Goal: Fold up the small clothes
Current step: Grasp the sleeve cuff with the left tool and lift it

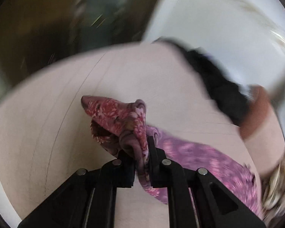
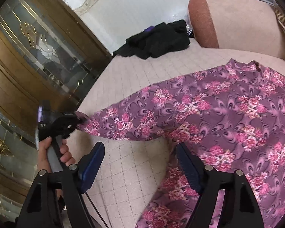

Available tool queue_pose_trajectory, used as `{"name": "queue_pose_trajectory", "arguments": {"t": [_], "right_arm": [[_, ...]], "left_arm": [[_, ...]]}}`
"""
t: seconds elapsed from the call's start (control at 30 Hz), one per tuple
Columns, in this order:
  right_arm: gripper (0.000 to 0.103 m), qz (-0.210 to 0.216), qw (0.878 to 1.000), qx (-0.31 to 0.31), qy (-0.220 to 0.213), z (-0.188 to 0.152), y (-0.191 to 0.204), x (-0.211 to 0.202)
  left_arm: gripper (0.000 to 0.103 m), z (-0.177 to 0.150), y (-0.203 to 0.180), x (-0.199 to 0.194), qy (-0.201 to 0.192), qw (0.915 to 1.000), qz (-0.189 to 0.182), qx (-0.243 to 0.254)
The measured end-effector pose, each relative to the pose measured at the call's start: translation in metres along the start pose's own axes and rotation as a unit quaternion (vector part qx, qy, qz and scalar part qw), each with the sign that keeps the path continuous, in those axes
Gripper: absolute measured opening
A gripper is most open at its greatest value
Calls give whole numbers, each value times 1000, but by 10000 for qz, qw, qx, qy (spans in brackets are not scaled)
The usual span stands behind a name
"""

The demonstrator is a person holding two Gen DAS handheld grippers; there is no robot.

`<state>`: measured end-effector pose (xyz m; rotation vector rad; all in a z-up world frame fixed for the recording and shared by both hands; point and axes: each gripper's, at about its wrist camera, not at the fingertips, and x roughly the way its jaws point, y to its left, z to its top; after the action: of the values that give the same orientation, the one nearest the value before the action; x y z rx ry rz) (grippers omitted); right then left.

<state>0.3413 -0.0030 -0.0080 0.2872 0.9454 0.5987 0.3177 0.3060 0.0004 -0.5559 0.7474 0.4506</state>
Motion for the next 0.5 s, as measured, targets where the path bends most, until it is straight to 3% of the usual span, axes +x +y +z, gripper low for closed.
{"name": "queue_pose_trajectory", "arguments": {"t": [0.1,0.17,0.23,0.3,0.37,0.4,0.43,0.47,0.5], "right_arm": [[82,162,9997,118,-144,3,-19,-26],[82,203,9993,199,-226,5,-35,-45],[82,267,9985,333,-357,6,-58,-72],[82,369,9967,514,-514,7,-85,-99],[82,440,9946,643,-680,5,-107,-121],[82,451,9931,715,-808,1,-123,-134],[82,453,9921,764,-884,-1,-134,-142],[82,442,9904,848,-996,-5,-150,-150],[82,407,9892,939,-1046,-7,-161,-153]], "left_arm": [[10,-19,-60,-62,-713,9911,-535,984],[10,-42,-101,-103,-1133,9754,-988,1611],[10,-63,-132,-128,-1318,9604,-1259,2106],[10,-103,-171,-156,-1456,9399,-1452,2726],[10,-135,-193,-164,-1369,9264,-1627,3107],[10,-166,-208,-163,-1130,9126,-1878,3450],[10,-182,-213,-164,-1023,9057,-2000,3595],[10,-215,-220,-156,-818,8897,-2278,3872],[10,-236,-224,-148,-688,8793,-2411,4050]]}}
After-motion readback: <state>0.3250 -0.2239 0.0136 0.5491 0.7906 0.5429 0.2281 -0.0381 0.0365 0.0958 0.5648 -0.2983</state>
